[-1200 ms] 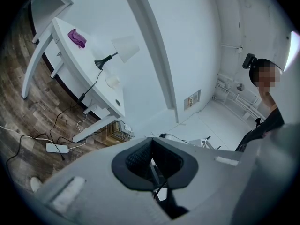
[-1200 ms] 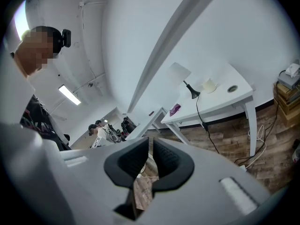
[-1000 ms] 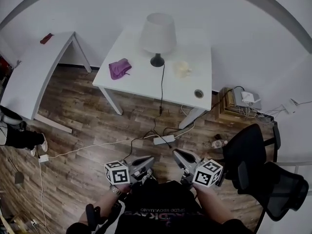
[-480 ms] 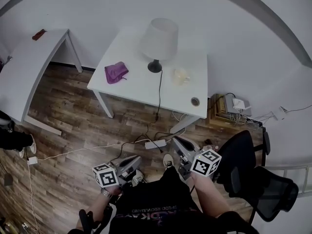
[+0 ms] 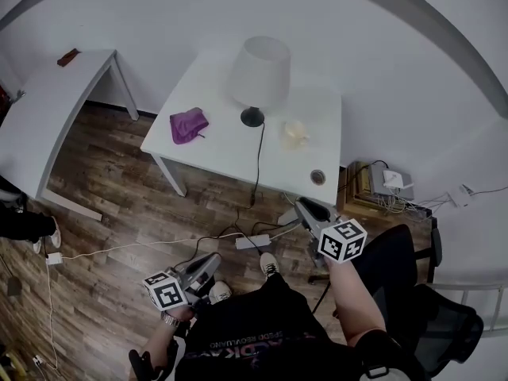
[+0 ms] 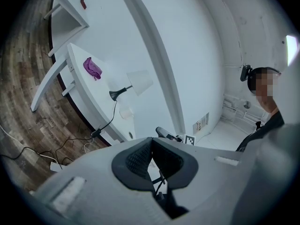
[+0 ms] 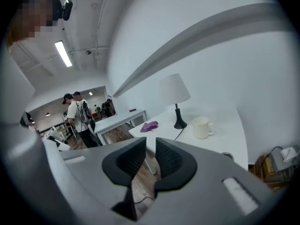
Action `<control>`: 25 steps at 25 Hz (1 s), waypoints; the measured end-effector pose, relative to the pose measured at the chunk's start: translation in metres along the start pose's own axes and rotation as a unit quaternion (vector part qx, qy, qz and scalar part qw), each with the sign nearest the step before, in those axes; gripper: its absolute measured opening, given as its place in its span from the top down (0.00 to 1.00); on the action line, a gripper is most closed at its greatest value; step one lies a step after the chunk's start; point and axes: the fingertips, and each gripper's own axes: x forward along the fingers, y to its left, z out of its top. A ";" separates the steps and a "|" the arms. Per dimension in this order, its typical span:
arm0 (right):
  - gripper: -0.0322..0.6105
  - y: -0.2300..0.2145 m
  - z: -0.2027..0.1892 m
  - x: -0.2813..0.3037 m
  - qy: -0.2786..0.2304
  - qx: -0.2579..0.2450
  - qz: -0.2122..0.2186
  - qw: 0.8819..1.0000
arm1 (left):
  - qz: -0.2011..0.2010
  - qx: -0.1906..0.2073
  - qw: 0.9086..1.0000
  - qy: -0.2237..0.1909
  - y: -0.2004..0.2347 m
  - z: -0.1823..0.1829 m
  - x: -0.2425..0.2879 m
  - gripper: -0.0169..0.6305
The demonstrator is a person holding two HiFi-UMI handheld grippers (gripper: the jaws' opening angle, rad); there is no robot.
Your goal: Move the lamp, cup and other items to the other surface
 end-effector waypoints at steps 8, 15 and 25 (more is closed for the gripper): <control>0.80 -0.130 0.013 0.063 0.092 -0.108 -0.044 0.989 | 0.042 -0.011 0.998 -0.041 0.003 -0.003 0.037 0.98; 0.78 -0.224 0.014 0.131 0.168 -0.164 -0.055 0.970 | 0.090 -0.017 0.994 -0.066 0.003 -0.016 0.064 0.98; 0.74 -0.257 0.007 0.189 0.250 -0.276 0.022 0.928 | 0.140 -0.036 0.984 -0.108 0.007 -0.039 0.091 0.98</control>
